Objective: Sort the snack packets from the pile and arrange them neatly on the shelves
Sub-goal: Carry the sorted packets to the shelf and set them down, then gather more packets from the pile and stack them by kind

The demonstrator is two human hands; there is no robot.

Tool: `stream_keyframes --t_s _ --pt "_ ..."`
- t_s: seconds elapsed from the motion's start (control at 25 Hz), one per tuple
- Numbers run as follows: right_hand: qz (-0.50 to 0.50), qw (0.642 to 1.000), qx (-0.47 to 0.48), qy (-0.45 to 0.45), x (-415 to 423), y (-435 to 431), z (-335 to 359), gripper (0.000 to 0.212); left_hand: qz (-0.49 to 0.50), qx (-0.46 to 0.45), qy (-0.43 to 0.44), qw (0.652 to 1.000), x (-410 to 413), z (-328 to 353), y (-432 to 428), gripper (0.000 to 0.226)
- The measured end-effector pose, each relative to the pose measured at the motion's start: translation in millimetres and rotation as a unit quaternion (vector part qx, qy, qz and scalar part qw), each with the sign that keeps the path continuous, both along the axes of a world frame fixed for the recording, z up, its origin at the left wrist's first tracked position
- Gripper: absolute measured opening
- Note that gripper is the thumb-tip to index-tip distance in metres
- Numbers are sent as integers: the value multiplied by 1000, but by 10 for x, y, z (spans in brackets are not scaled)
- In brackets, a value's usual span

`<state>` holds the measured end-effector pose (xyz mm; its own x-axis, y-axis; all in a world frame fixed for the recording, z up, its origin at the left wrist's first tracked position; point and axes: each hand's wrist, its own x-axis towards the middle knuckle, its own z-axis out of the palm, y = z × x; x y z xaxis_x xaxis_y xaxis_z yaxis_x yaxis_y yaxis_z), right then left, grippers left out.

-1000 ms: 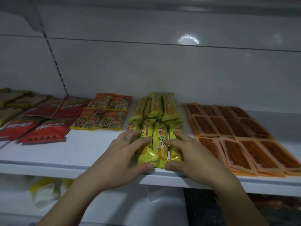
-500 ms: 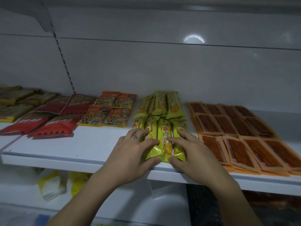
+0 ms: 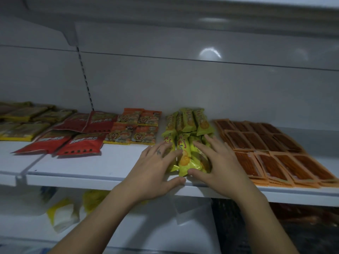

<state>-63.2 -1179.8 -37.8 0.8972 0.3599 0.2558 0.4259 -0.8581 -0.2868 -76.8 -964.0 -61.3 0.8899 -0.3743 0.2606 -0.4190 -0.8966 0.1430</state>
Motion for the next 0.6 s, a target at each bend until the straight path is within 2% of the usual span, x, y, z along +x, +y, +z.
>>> stream_keyframes --t_s 0.2,0.6 --pt "18 999 -32 -9 -89 652 176 83 20 10 -7 1000 -183 219 576 81" --pt "180 982 -52 -16 -481 2702 248 78 189 -18 -22 981 -1133 272 2349 85"
